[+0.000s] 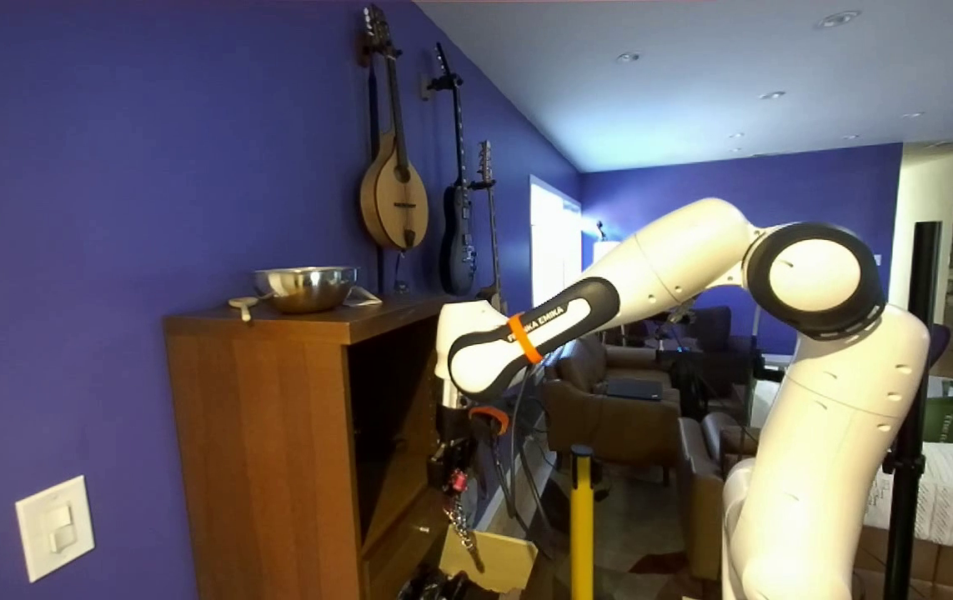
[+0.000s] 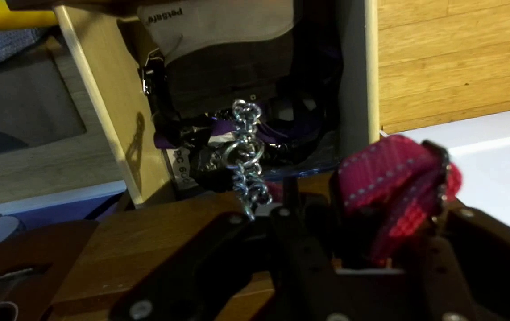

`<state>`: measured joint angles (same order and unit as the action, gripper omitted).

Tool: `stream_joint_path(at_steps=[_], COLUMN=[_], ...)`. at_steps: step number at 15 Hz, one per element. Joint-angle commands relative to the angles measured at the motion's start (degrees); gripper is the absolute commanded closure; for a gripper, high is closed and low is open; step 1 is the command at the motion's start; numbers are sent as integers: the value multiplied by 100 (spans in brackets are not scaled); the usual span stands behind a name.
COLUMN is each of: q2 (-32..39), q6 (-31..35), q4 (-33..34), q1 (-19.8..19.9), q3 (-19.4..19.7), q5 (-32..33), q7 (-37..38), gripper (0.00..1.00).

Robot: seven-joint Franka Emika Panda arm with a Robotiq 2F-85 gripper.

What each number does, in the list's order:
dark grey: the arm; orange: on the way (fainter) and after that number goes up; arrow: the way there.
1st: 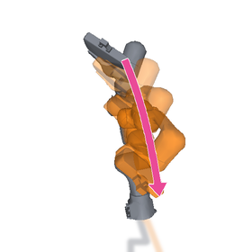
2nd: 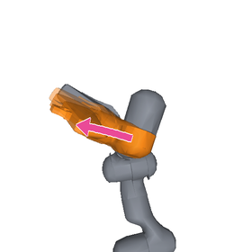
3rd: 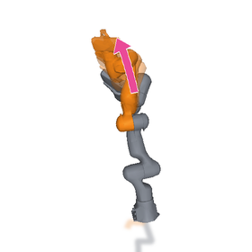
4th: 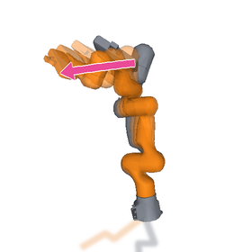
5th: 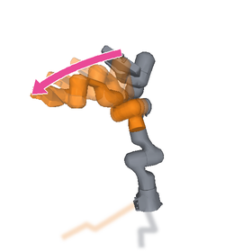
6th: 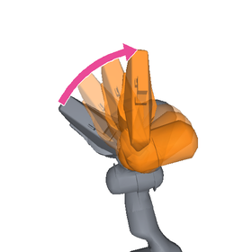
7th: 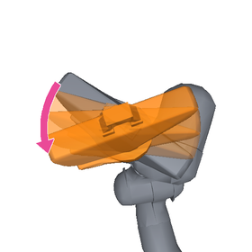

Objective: Pick up the pink strap with chains and put it in the open drawer

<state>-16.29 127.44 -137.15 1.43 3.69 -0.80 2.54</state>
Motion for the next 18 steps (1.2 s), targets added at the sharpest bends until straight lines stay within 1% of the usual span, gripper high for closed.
stream_joint_path(at_steps=[1,3,7,9,13,18], q2=[-228,-92,278,540,1194,1931], q6=[-180,-68,762,1133,2102,2848], q4=[-259,-420,-836,-917,-899,-736], q1=[165,199,229,203,215,145], q3=[28,93,111,100,130,30], q5=[-54,-139,-151,-190,-247,-739], q7=[110,-21,-15,-27,-99,-516], gripper=[94,94,94,94,94,94])
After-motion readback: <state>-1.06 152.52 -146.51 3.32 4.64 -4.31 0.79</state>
